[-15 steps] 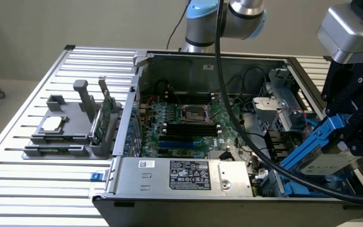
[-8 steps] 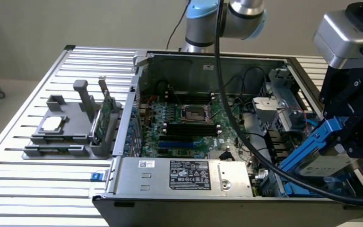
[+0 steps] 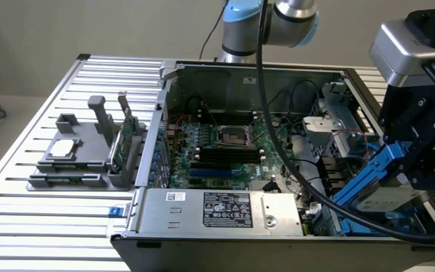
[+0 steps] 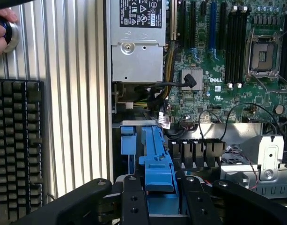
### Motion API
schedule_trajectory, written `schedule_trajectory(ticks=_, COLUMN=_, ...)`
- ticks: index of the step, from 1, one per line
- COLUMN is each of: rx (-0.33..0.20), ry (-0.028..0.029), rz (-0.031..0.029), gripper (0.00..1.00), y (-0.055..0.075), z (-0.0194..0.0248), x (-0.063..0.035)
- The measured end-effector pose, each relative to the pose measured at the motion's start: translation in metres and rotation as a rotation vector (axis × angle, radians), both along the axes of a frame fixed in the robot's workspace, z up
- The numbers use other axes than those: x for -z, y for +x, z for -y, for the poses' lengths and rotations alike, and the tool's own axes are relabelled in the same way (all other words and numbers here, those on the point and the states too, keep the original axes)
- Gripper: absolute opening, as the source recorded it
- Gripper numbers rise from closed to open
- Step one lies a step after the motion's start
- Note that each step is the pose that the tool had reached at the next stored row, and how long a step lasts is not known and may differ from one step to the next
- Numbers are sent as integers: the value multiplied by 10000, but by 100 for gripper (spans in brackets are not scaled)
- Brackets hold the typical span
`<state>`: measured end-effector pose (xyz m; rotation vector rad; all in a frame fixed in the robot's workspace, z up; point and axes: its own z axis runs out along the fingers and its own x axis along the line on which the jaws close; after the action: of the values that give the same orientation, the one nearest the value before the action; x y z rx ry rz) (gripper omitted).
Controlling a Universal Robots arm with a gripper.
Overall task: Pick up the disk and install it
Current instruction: 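Insert the disk into the insertion slot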
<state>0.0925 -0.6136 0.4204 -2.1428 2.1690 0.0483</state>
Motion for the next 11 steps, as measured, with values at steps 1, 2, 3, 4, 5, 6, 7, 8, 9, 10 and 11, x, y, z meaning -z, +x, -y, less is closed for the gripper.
schedule_trajectory(ticks=1, rx=0, ry=-6, rz=1, gripper=33, y=0, z=-3, x=7)
schedule_trajectory(ticks=2, rx=0, ry=-13, rz=2, gripper=33, y=0, z=-6, x=13)
schedule_trajectory(ticks=3, rx=0, ry=-21, rz=3, gripper=33, y=0, z=-9, x=19)
schedule_trajectory(ticks=4, rx=0, ry=-30, rz=5, gripper=33, y=0, z=-11, x=25)
schedule_trajectory(ticks=5, rx=0, ry=-36, rz=7, gripper=33, y=0, z=-14, x=32)
schedule_trajectory(ticks=6, rx=0, ry=-44, rz=9, gripper=33, y=0, z=-16, x=39)
schedule_trajectory(ticks=7, rx=0, ry=-50, rz=11, gripper=33, y=0, z=-18, x=46)
schedule_trajectory(ticks=8, rx=0, ry=-57, rz=13, gripper=33, y=0, z=-21, x=52)
schedule_trajectory(ticks=9, rx=0, ry=-61, rz=16, gripper=33, y=0, z=-24, x=59)
schedule_trajectory(ticks=10, rx=0, ry=-63, rz=18, gripper=33, y=0, z=-27, x=68)
schedule_trajectory(ticks=11, rx=0, ry=-65, rz=20, gripper=33, y=0, z=-30, x=76)
